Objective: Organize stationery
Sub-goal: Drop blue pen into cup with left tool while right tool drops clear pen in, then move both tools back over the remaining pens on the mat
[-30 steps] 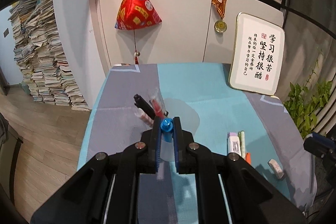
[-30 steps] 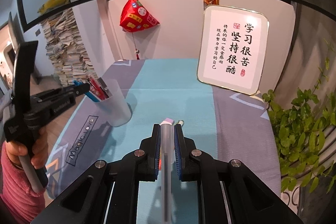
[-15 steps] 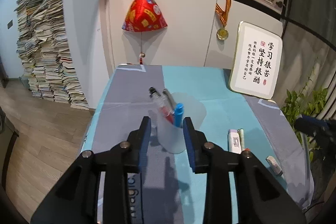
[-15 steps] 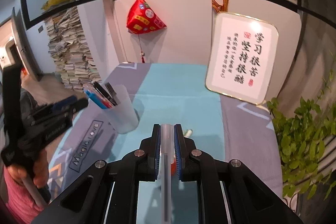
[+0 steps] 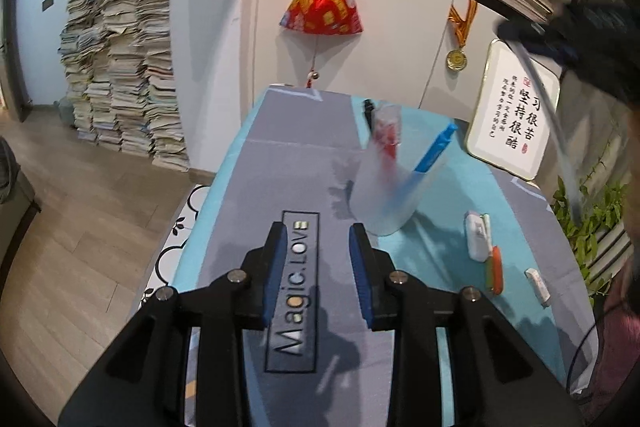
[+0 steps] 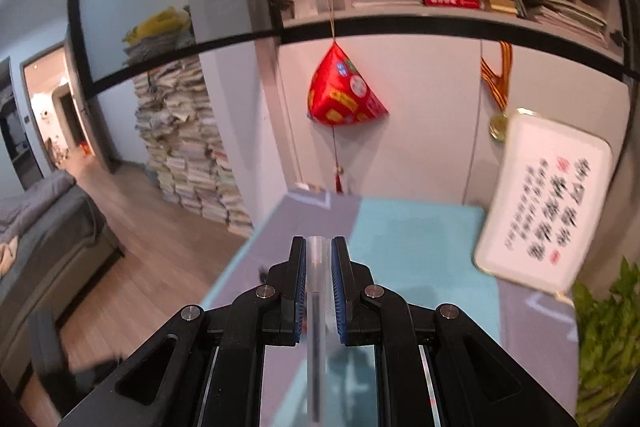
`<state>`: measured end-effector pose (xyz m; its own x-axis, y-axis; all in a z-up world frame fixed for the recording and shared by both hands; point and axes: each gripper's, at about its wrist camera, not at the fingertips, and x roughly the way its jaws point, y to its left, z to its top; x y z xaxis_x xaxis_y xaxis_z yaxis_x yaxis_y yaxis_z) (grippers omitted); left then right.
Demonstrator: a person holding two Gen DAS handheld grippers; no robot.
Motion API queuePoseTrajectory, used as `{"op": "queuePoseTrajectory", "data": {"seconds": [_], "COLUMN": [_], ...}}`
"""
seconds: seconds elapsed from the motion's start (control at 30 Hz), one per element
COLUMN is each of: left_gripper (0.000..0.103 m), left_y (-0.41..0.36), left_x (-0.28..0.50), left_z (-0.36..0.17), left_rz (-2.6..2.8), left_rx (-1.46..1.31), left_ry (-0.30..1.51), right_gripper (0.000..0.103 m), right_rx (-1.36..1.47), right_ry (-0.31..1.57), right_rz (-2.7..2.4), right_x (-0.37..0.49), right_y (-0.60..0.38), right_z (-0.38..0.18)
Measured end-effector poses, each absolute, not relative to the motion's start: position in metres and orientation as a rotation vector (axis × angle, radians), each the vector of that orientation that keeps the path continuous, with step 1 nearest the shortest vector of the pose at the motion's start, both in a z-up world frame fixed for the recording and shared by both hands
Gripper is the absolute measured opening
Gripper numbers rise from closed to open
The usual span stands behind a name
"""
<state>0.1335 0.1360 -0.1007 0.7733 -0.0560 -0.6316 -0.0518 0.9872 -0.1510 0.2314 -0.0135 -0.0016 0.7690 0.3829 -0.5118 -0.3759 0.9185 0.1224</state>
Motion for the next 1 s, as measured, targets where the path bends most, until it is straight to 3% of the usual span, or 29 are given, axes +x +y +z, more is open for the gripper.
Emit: {"op": "queuePoseTrajectory", "data": {"seconds": [0.43, 1.0], "left_gripper": [0.030, 0.030], "left_y": [0.152, 0.151], "left_x": [0.138, 0.155], "left_z": [-0.110, -0.123], "left_rz": [0.027, -0.001], "left_rx": [-0.170, -0.164], "left_ry": [0.698, 0.738], "right_gripper": [0.013, 0.013], "right_rx": [0.037, 0.036], "right_ry": [0.577, 0.602], "right_rz": [0.381, 0.361], "right_x": [0.317, 0.333], "right_y": [0.032, 0.030], "right_z": [-0.032, -0.070]}}
